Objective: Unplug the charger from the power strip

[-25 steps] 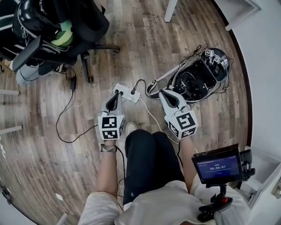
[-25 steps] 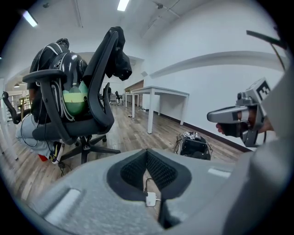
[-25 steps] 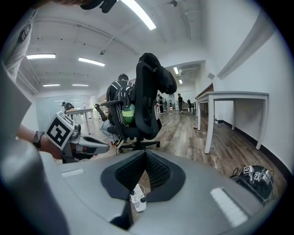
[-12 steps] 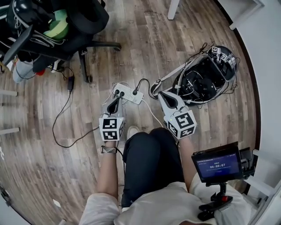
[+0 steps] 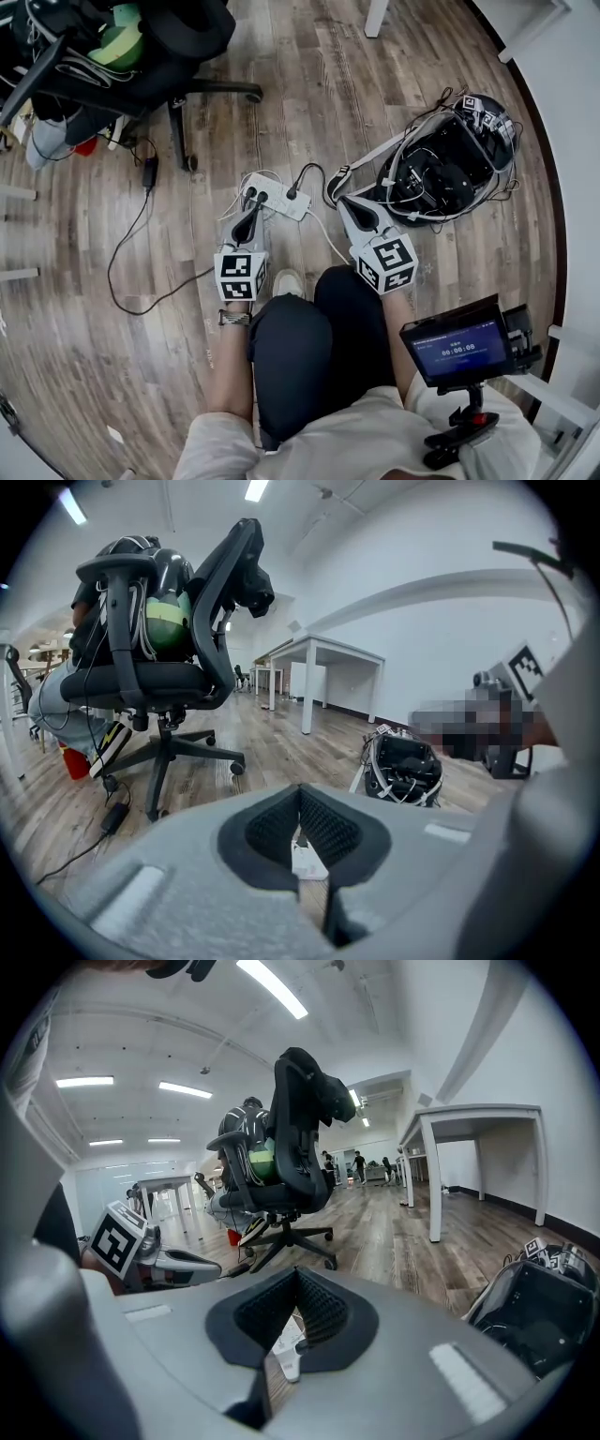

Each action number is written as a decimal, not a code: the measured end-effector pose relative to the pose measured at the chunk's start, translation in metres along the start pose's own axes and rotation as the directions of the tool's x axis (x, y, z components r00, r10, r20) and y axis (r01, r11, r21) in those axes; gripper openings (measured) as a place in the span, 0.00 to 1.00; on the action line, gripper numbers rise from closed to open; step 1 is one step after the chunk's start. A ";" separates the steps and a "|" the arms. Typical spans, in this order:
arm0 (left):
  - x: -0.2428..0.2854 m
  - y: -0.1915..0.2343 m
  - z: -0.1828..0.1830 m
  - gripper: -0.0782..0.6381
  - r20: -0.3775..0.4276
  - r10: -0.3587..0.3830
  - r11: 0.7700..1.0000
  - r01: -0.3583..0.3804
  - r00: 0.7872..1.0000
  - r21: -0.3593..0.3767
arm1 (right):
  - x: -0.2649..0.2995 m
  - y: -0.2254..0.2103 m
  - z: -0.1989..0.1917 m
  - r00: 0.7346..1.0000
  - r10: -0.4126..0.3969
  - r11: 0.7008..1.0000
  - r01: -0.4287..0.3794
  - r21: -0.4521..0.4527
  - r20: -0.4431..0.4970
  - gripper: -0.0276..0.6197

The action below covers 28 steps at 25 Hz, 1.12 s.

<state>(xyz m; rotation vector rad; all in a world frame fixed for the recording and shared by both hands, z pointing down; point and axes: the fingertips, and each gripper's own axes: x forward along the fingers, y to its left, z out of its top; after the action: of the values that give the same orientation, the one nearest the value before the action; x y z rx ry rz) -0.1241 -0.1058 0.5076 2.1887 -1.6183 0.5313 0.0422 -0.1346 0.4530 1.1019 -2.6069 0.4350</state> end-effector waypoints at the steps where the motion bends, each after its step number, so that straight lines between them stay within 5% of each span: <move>1: 0.001 0.000 -0.003 0.11 0.001 0.003 1.000 -0.003 1.000 0.001 | 0.001 -0.001 -0.002 1.000 0.006 1.000 -0.006 0.004 0.003 0.05; 12: 0.022 0.025 -0.034 0.16 0.015 -0.063 0.998 0.063 0.998 -0.010 | 0.040 -0.020 -0.039 0.999 0.028 1.000 -0.028 0.005 0.017 0.12; 21: 0.072 0.016 -0.080 0.20 -0.003 -0.128 0.992 0.128 0.992 -0.023 | 0.078 -0.048 -0.026 0.997 -0.057 0.986 0.049 0.160 0.048 0.18; 28: 0.090 0.015 -0.097 0.22 -0.009 -0.147 0.987 0.147 0.989 0.058 | 0.107 -0.031 -0.058 0.996 0.077 0.996 -0.079 -0.042 -0.041 0.19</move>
<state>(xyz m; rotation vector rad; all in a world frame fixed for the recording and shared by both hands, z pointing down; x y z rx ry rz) -0.1219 -0.1350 0.6376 2.3252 -1.4410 0.5459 0.0007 -0.2024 0.5508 0.9711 -2.6186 0.4108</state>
